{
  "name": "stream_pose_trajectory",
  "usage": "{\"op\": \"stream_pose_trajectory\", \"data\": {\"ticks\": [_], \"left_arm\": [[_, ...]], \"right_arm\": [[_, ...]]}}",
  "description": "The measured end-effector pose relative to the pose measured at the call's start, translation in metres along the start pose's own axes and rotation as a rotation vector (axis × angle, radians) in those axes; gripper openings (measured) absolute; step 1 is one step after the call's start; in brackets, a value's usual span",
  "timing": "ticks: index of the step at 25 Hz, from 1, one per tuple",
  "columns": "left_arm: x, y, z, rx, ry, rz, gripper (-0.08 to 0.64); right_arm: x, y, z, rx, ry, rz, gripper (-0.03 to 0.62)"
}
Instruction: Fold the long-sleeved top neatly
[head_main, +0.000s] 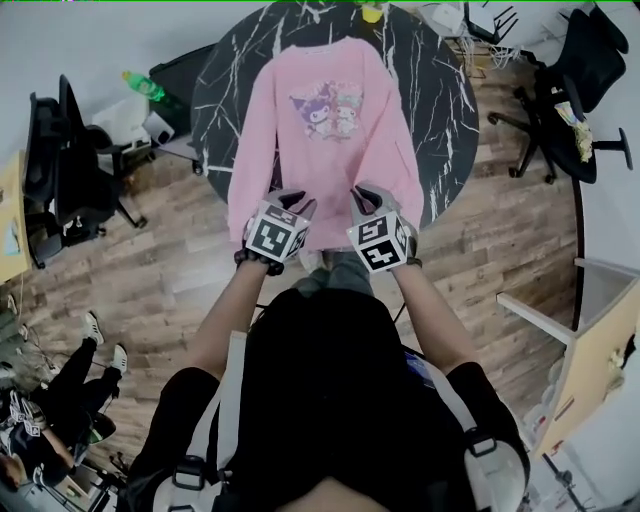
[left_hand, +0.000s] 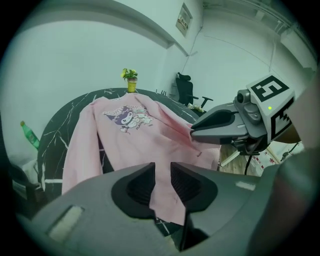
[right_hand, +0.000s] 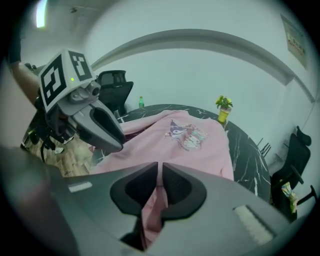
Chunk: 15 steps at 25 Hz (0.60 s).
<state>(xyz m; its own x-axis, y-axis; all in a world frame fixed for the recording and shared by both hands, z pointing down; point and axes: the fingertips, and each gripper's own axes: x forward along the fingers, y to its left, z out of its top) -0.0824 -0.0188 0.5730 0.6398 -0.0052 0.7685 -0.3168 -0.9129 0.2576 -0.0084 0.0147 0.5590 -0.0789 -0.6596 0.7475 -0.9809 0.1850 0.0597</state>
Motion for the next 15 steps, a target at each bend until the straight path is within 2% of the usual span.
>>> {"op": "stream_pose_trajectory", "data": {"ticks": [7, 12, 15], "left_arm": [[-0.026, 0.034, -0.028, -0.089, -0.006, 0.065, 0.107], [-0.037, 0.049, -0.041, -0.135, -0.012, 0.090, 0.107], [-0.041, 0.054, -0.045, -0.148, -0.012, 0.096, 0.107]], "right_arm": [[0.029, 0.068, -0.003, -0.179, 0.072, 0.107, 0.035], [0.039, 0.096, 0.006, -0.199, 0.081, 0.151, 0.042], [0.042, 0.111, 0.010, -0.179, 0.076, 0.209, 0.111]]}}
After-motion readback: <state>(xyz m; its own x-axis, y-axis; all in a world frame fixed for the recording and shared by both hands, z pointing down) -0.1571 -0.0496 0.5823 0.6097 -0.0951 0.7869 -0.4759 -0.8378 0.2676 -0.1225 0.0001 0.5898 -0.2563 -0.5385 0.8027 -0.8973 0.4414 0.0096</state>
